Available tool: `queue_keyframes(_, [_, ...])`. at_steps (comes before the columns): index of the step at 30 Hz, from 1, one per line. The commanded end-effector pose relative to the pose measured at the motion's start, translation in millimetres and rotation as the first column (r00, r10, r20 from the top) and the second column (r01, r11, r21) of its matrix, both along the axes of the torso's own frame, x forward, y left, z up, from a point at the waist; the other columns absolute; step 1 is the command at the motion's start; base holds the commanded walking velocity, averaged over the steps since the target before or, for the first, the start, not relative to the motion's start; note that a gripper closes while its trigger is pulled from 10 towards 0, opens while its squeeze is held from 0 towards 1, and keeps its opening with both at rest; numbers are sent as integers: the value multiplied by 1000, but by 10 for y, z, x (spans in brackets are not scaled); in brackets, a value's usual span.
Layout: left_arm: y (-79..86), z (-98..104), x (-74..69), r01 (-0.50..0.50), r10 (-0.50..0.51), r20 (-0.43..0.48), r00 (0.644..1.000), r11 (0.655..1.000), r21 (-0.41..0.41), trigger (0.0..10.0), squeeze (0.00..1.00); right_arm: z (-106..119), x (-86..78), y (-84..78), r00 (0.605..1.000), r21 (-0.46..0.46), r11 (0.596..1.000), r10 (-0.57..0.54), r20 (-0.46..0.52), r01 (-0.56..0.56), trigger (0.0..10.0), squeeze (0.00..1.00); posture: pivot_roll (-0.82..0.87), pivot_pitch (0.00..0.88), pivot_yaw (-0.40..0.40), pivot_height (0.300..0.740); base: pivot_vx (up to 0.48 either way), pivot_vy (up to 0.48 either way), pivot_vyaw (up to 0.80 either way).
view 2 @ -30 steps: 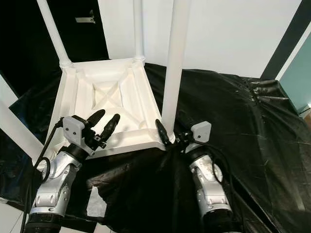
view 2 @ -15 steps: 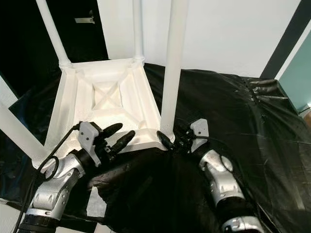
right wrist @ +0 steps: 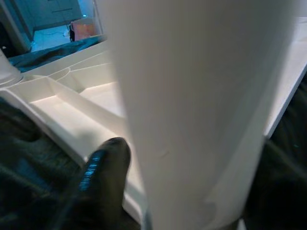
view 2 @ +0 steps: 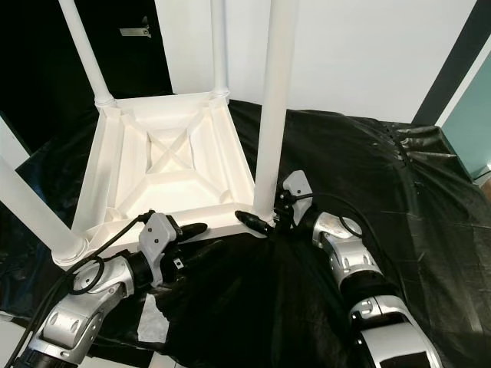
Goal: Building children table
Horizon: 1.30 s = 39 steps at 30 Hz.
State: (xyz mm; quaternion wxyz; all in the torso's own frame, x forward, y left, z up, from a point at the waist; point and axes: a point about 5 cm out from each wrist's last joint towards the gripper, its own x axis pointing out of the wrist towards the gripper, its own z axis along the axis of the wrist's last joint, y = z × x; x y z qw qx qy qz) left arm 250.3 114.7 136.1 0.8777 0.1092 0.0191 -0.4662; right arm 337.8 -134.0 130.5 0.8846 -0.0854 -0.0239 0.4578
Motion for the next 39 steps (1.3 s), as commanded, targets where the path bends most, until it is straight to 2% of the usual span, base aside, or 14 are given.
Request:
queue_keyframes(1, [-38, 9, -67, 151, -151, -31, 988, 988, 18, 10000, 0, -25, 1, -1, 1000, 6, 1000, -3, -12, 3, 0, 0, 95, 0, -45, 740, 0, 0, 0])
queue_keyframes(9, [-30, 28, -74, 122, -123, -41, 992, 992, -10, 10000, 0, -103, -47, 17, 995, 58, 994, -94, -41, 96, 0, 0, 88, 0, -44, 740, 0, 0, 0])
queue_keyframes(10, [-44, 33, -73, 123, -124, -42, 991, 992, -12, 10000, 0, -124, -60, 56, 988, 61, 986, -153, -32, 154, 4588, 0, 83, 0, -45, 740, 0, 0, 0])
queue_keyframes(11, [-47, 35, -73, 123, -124, -43, 991, 992, -13, 10000, 0, -129, -63, 63, 985, 57, 984, -169, -25, 170, 4588, 0, 83, 0, -45, 740, 0, 0, 0])
queue_keyframes(12, [-50, 36, -69, 124, -125, -43, 991, 992, -14, 10000, 0, -152, -78, 98, 977, 45, 976, -214, -22, 214, 10000, 0, 77, 0, -42, 740, 0, 0, 0])
queue_keyframes(17, [-57, 34, -55, 125, -125, -44, 991, 992, -16, 10000, 0, -209, -132, 210, 941, 47, 940, -337, -40, 338, 10000, 0, 67, 0, -36, 740, 0, 0, 0])
queue_keyframes(18, [-62, 34, -44, 124, -125, -46, 991, 992, -17, 10000, 0, -245, -159, 267, 903, 57, 902, -426, -54, 428, 10000, 0, 66, 0, -37, 740, 0, 0, 0])
queue_keyframes(19, [-62, 34, -44, 124, -125, -46, 991, 992, -17, 10000, 0, -245, -159, 267, 903, 57, 902, -426, -54, 428, 10000, 0, 66, 0, -37, 740, 0, 0, 0])
queue_keyframes(22, [-71, 43, -25, 124, -125, -45, 991, 992, -22, 10000, 0, -267, -248, 424, 836, 68, 833, -547, -38, 548, 10000, 0, 56, 0, -37, 740, 0, 0, 0])
queue_keyframes(25, [-78, 50, -14, 124, -125, -43, 991, 992, -26, 10000, 0, -262, -314, 555, 799, 93, 794, -599, -46, 600, 10000, 0, 55, 0, -37, 740, 0, 0, 0])
queue_keyframes(29, [-89, 50, -11, 129, -130, -43, 991, 991, -28, 10000, 0, -215, -389, 768, 833, 134, 822, -550, -65, 553, 10000, 0, 51, 0, -40, 740, 0, 0, 0])
queue_keyframes(37, [-90, 59, 16, 128, -129, -36, 991, 992, -25, 10000, 0, -165, -424, 692, 815, 156, 801, -575, -71, 578, 10000, 8, 51, 0, -44, 740, 0, 0, 0])
queue_keyframes(38, [-88, 62, 18, 126, -127, -36, 991, 992, -25, 10000, 0, -158, -430, 682, 815, 156, 801, -576, -65, 578, 10000, 616, 51, 0, -44, 740, 0, 0, 0])
queue_keyframes(39, [-89, 63, 21, 124, -125, -35, 992, 992, -25, 10000, 0, -151, -440, 650, 811, 159, 796, -582, -67, 584, 10000, 1000, 51, 0, -45, 740, 0, 0, 0])
